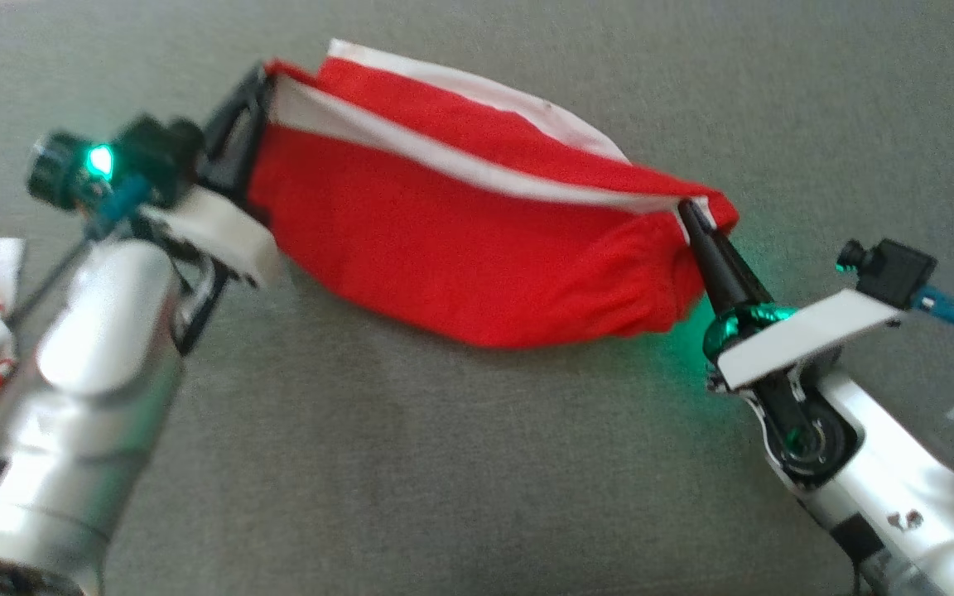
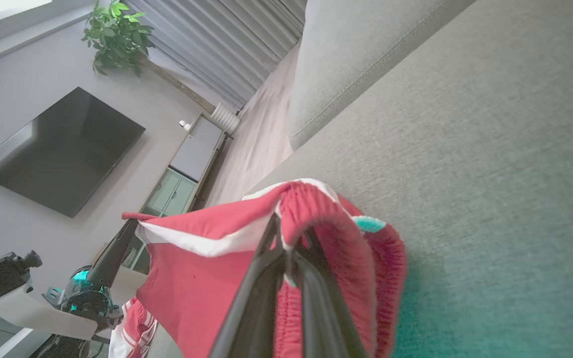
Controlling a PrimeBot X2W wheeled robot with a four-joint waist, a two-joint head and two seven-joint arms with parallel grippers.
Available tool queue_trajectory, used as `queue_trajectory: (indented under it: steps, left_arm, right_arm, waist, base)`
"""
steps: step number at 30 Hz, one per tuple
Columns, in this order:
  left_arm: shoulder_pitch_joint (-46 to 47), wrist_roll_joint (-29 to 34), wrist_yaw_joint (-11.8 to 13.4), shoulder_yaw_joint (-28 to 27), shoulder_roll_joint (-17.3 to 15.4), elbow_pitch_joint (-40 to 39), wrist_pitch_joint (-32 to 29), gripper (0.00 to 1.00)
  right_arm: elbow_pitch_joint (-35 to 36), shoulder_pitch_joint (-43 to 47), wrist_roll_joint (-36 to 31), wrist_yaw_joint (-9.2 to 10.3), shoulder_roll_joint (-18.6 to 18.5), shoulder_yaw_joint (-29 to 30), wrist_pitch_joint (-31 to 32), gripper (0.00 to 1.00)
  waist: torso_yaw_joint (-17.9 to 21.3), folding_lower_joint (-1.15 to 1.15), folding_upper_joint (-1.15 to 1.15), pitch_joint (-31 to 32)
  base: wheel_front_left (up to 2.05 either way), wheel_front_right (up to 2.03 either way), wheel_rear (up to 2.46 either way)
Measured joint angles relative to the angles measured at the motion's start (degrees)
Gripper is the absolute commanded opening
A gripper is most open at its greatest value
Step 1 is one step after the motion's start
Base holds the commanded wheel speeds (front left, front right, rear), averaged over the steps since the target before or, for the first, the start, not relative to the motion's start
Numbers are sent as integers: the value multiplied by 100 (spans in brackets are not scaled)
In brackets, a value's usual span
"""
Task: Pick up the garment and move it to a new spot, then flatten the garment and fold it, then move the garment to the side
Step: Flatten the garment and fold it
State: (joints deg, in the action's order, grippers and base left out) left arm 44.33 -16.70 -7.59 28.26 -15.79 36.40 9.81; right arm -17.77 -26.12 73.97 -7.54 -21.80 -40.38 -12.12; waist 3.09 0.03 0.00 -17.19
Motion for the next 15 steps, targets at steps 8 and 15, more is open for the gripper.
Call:
queue_trajectory:
  steps: [8,15]
  left_arm:
    - [1170,-635,0,887,-389,880,-57,0]
    - [1763,-821,0,1227,-411,1466,147,0]
  right_arm:
    - [-119,-548,218,0,219,-43,-172,0]
    - [-109,-845,216,0,397,-204,-226,0]
  waist:
    - [476,-1,0,-692]
    - [720,-2,0,-1027]
  base:
    - [0,0,0]
    - [0,0,0]
